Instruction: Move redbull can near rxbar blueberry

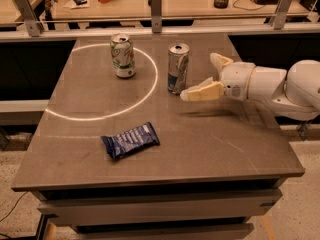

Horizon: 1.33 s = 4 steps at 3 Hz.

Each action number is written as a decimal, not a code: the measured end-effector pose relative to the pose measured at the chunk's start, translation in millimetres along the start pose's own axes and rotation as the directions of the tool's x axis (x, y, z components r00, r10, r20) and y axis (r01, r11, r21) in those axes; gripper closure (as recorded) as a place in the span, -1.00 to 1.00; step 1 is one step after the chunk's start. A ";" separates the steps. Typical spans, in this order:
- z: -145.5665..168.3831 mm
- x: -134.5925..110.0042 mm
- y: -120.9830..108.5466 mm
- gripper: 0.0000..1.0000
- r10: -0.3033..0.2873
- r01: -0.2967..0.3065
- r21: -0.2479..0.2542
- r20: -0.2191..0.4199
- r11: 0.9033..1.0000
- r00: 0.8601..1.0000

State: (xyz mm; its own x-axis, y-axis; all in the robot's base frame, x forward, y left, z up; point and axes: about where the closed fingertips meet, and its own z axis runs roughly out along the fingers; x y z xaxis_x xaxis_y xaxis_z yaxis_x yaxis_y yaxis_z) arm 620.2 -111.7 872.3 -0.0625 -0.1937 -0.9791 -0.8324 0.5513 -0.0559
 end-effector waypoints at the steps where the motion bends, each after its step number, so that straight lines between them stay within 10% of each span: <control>1: 20.6 -0.2 -0.2 -1.00 0.000 0.001 -0.028 0.026 1.000 1.000; 3: 55.9 -9.6 5.5 -1.00 0.002 0.006 -0.092 0.090 0.996 0.996; 4: 66.8 -12.6 7.0 -0.65 0.000 0.012 -0.116 0.107 0.993 0.994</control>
Offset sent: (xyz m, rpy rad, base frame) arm 0.0308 0.0500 -0.0025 0.0877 -0.0351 0.0975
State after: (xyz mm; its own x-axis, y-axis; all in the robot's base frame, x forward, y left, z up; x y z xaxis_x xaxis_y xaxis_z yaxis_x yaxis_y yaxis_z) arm 651.9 -51.2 871.2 -0.0031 -0.1053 -0.9944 -0.8914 0.4511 -0.0450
